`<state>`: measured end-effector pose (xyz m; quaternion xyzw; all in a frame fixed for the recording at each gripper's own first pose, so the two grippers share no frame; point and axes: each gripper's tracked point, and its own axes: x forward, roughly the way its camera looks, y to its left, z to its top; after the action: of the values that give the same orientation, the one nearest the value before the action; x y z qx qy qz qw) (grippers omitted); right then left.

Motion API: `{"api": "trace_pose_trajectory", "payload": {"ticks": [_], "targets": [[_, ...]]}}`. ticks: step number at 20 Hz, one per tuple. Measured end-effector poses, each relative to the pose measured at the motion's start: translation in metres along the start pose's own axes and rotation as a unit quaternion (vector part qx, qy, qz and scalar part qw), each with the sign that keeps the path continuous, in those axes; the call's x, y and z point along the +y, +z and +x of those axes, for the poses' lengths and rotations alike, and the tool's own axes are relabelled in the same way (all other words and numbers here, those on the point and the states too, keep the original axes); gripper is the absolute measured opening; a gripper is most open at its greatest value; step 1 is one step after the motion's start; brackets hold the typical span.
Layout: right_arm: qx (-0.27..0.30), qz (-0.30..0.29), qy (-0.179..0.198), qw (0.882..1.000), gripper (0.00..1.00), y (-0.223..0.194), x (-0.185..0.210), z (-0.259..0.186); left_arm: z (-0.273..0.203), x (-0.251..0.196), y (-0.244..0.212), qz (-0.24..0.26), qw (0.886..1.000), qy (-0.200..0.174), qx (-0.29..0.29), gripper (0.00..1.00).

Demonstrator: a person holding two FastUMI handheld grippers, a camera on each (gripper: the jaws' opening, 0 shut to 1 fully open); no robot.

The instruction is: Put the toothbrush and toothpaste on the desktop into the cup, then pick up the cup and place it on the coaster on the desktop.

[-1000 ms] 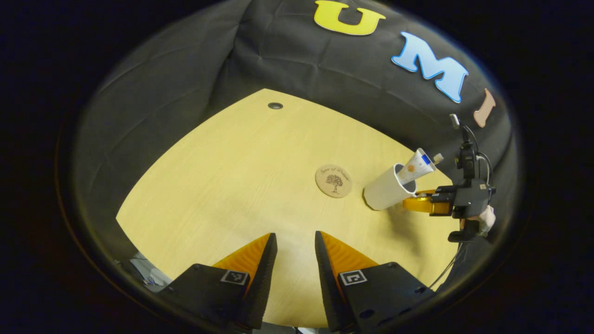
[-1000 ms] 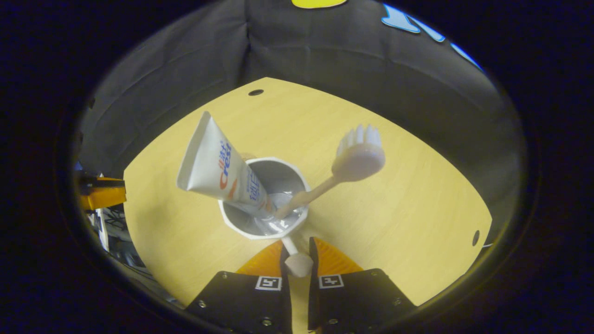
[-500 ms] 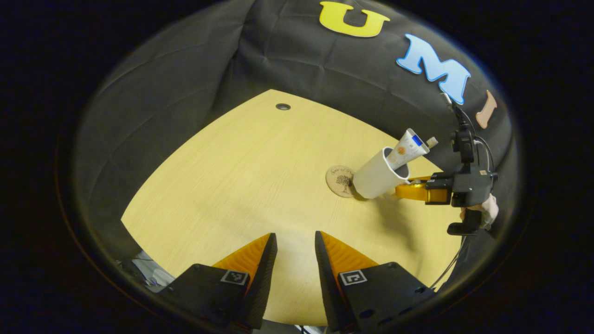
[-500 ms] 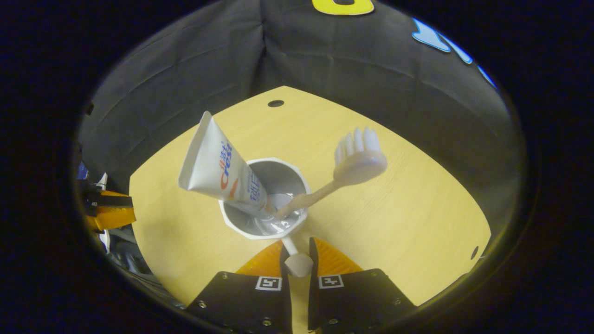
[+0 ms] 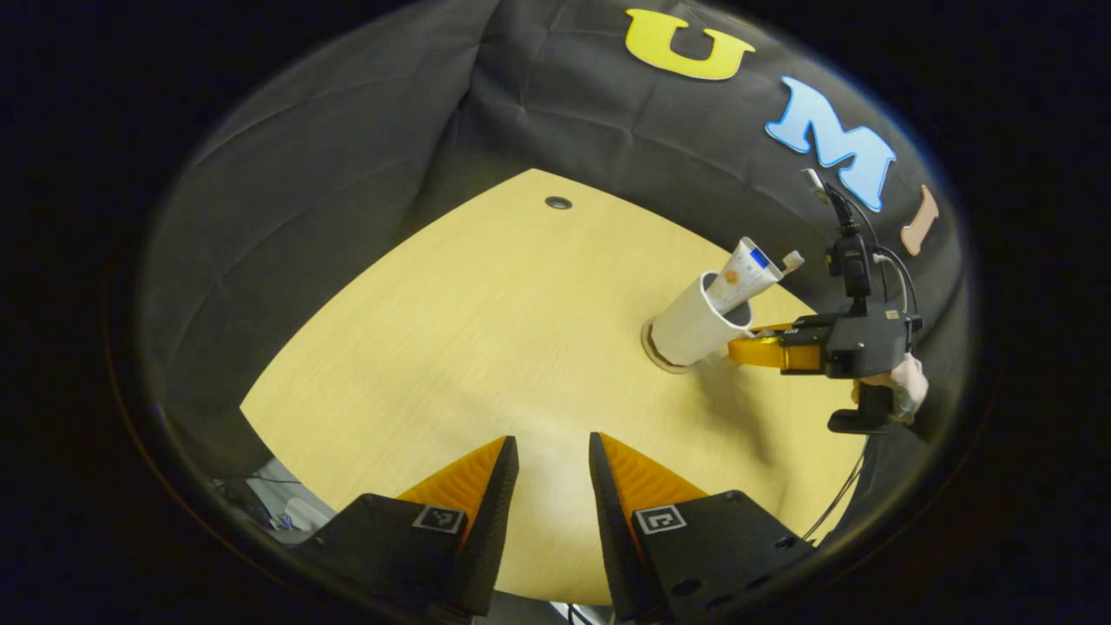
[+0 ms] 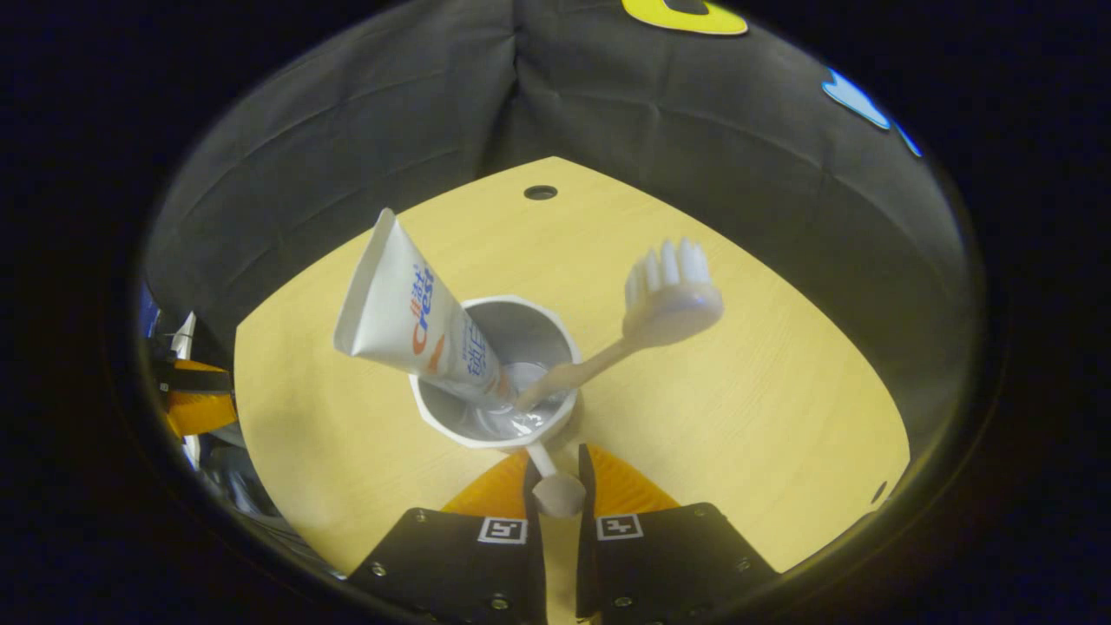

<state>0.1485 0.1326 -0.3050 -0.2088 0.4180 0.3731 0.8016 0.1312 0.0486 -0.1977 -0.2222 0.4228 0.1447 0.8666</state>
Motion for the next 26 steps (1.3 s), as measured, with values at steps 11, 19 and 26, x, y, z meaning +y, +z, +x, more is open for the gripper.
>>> {"api": "trace_pose_trajectory", "payload": {"ticks": [11,19,26], "targets": [[0.006,0.013,-0.014,1.000,0.23,0.027,0.013,-0.035,0.005,-0.001,0.000,0.001,1.000,-0.015,-0.002,0.52],[-0.051,0.050,-0.028,0.997,0.23,0.044,0.013,-0.095,0.005,-0.023,0.009,0.030,0.998,-0.052,-0.014,0.57],[-0.160,0.137,-0.103,0.972,0.21,0.051,-0.007,-0.188,-0.020,-0.099,0.083,0.109,0.981,-0.107,-0.122,0.57]]}}
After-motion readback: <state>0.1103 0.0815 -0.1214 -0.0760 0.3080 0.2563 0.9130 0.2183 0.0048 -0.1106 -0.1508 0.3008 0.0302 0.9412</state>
